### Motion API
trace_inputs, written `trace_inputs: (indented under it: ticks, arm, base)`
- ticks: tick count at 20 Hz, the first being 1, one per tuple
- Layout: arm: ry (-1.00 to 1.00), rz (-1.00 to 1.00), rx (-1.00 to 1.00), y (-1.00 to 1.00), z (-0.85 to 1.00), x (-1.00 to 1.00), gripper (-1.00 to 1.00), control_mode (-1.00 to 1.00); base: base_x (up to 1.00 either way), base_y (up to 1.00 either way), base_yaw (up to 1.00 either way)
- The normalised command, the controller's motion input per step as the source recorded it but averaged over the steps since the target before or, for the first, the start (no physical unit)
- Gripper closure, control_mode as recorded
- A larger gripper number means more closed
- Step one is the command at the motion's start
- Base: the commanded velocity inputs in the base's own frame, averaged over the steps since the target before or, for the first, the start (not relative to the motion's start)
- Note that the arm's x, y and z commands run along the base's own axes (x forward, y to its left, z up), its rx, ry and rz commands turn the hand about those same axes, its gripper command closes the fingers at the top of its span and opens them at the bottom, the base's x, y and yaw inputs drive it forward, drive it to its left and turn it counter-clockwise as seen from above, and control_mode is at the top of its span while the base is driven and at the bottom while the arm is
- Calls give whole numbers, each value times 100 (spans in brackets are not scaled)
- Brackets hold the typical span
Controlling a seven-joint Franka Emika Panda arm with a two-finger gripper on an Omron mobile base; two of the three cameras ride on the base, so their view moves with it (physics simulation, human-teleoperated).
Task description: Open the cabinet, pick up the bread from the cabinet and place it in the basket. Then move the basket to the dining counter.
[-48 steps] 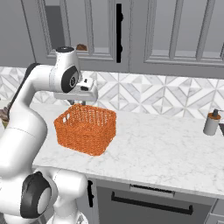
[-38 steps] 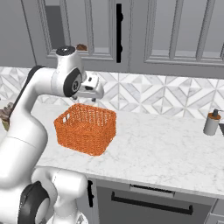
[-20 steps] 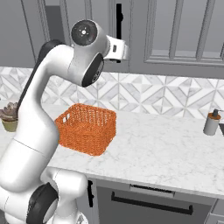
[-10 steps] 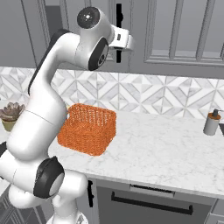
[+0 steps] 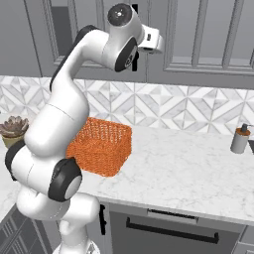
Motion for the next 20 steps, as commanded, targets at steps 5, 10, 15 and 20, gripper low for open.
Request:
trace_inputs:
  ticks: [5,10,15,20]
  arm:
    - [0,0,0,15,0,17,-100,-100]
    - [-1,0,0,19,0,34,-100,-100]
    - [-7,0,0,23,-8,19,-100,-100]
    - [-2,0,0,29,-12,54,100,-100]
  base:
    - [0,0,0]
    - [0,0,0]
    - [0,0,0]
    - [0,0,0]
